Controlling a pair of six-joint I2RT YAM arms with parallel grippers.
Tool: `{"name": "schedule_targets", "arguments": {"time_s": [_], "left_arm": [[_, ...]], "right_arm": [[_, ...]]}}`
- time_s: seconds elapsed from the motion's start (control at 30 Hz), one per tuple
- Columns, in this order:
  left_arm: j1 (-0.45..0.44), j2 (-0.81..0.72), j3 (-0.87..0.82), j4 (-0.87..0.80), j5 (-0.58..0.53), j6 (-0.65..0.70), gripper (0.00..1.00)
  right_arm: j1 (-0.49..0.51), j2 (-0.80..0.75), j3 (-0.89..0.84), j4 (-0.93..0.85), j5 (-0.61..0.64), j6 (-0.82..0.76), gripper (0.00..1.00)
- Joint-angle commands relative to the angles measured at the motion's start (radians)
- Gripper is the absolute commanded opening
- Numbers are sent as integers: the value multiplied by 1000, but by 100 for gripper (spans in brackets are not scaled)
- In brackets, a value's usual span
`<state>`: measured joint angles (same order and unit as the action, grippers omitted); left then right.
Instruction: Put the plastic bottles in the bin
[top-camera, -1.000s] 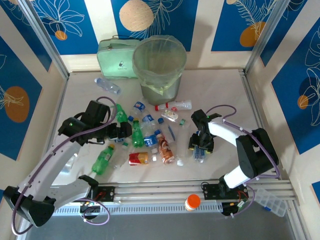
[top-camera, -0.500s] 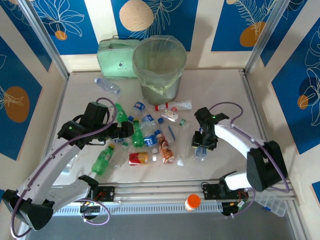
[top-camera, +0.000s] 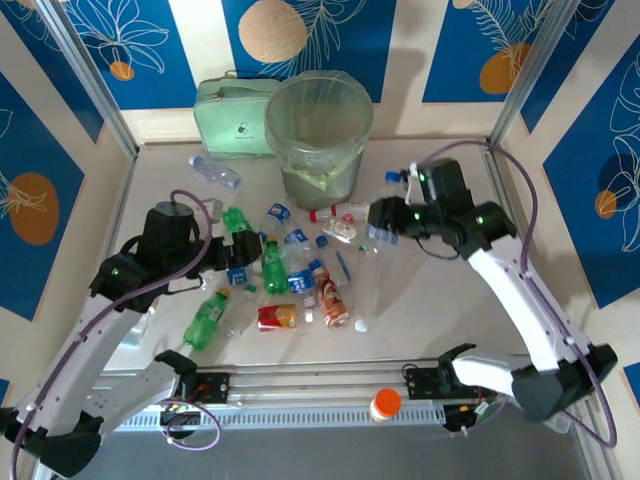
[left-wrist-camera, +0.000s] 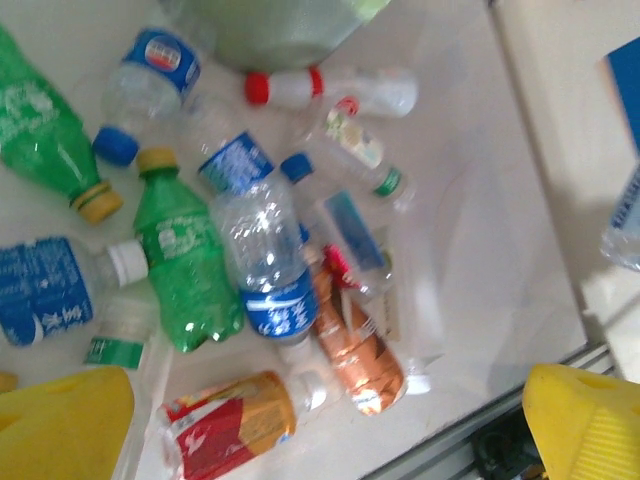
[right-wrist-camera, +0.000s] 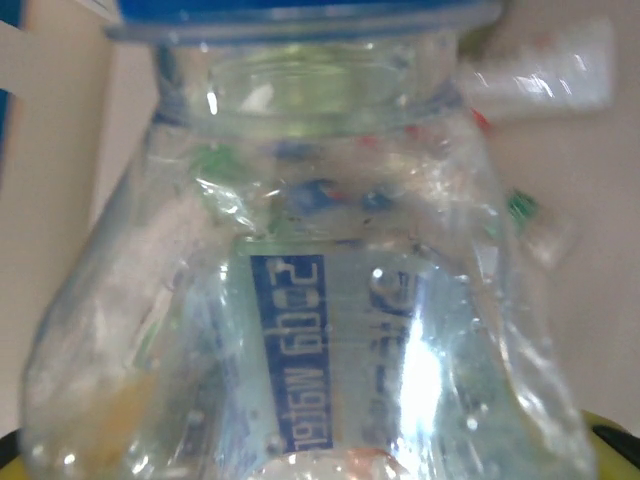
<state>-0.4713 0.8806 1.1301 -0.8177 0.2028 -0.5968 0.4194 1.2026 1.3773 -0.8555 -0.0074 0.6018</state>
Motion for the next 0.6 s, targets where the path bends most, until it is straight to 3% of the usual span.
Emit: {"name": "schedule_targets", "arguments": {"time_s": [0.0, 0.2, 0.47, 0.57], "left_arm": [[10, -15, 45, 52, -36, -11, 100], [9, 21, 130, 12, -79, 10, 99], [9, 9, 151, -5, -106, 44, 99], [10, 12, 151, -14, -115, 55, 99]], "right_arm": [[-4, 140, 171, 85, -58, -28, 44], [-17, 472, 587, 124, -104, -10, 43], [-83, 1115, 1536, -80, -161, 119, 44], [-97, 1187, 1549, -48, -166, 145, 43]]}}
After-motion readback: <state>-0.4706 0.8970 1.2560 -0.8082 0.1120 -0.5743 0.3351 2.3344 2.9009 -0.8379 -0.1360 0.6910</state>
